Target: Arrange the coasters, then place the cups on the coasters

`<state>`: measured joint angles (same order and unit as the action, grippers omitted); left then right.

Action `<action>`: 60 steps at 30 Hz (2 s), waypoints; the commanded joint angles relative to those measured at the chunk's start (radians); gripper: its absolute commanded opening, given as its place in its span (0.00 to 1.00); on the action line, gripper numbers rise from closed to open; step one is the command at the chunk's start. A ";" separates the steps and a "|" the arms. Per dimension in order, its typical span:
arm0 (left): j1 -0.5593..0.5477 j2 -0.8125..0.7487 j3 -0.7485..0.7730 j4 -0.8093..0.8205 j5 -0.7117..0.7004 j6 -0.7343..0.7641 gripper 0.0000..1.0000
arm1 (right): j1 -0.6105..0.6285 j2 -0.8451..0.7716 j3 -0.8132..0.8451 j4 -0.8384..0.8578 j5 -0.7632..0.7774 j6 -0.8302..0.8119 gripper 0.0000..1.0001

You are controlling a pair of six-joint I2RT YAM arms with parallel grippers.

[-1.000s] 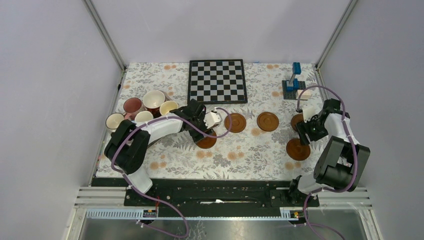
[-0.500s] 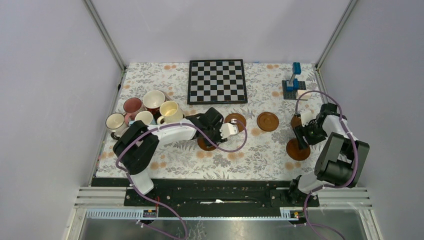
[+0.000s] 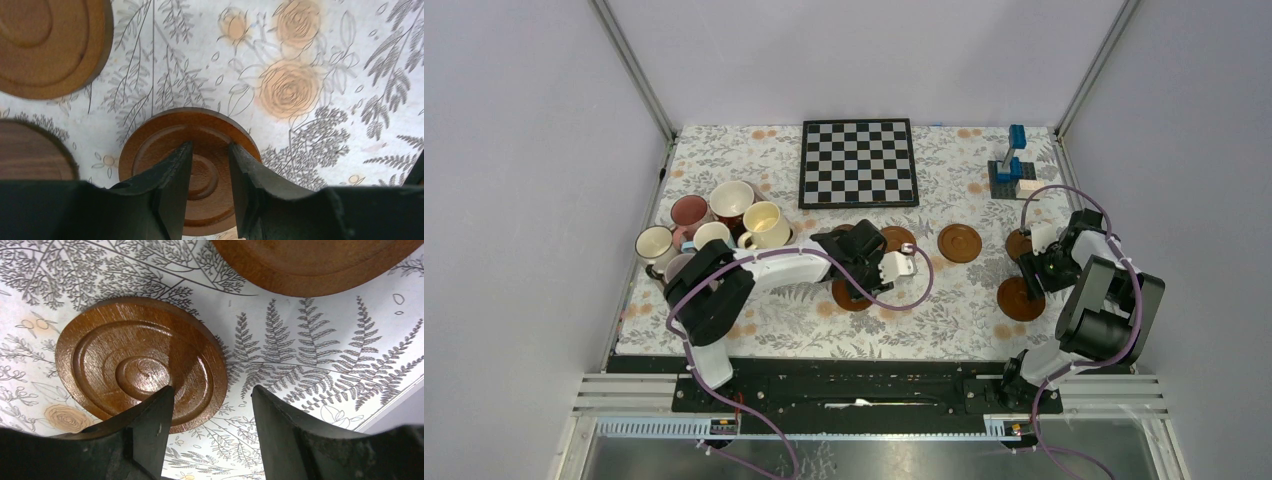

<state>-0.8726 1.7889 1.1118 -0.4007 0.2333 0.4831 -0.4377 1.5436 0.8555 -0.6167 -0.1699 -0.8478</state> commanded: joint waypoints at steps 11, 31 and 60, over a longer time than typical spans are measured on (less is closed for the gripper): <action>-0.147 0.157 0.128 0.080 0.096 -0.063 0.39 | -0.074 0.075 0.075 0.041 0.029 -0.007 0.62; -0.238 0.467 0.507 0.196 0.084 -0.174 0.39 | -0.148 0.151 0.165 0.000 -0.026 -0.036 0.62; -0.273 0.659 0.832 0.186 0.126 -0.233 0.42 | -0.153 0.168 0.181 -0.015 -0.060 -0.051 0.63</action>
<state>-1.1194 2.4088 1.9007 -0.1894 0.3378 0.2634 -0.5869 1.7000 1.0107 -0.6327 -0.2028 -0.8795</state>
